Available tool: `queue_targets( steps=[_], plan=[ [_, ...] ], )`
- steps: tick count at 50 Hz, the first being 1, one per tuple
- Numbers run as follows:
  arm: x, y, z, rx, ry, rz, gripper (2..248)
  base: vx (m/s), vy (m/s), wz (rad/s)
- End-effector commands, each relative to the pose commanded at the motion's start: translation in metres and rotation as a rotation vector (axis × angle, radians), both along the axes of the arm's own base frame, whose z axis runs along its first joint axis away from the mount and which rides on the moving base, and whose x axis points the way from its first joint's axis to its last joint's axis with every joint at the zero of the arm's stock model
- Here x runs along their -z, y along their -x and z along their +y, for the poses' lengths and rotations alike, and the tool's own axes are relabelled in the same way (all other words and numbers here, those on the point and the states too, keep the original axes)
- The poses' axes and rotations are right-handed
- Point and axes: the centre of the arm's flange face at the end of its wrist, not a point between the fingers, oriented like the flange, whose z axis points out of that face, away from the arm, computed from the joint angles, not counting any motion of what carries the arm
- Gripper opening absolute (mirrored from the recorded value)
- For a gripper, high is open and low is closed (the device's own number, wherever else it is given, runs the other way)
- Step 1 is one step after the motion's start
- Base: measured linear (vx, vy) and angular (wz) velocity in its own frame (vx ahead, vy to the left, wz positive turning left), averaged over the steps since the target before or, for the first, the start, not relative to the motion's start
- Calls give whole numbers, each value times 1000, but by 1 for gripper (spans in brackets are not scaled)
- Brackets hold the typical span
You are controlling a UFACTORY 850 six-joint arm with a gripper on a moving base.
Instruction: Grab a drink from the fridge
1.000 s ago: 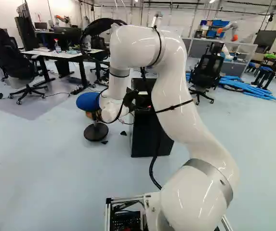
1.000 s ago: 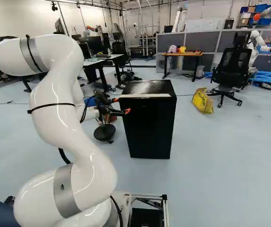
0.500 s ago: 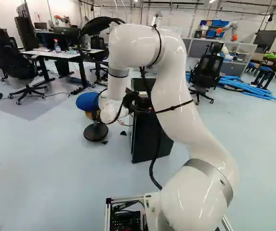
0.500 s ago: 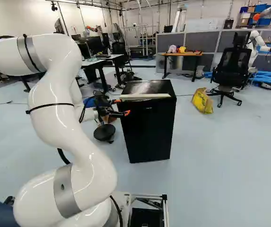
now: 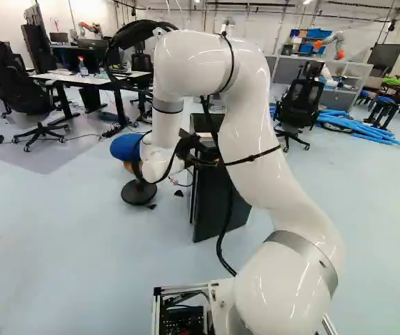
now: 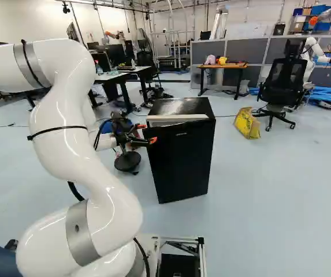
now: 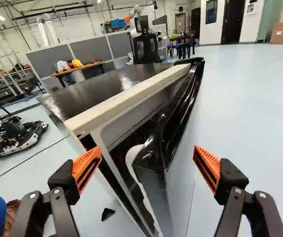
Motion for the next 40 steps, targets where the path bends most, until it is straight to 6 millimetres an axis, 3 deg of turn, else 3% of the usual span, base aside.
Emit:
queue_targets(
  steps=[40],
  plan=[
    [-3,25,-9,98,39,-2,247,0,0,0]
  ],
)
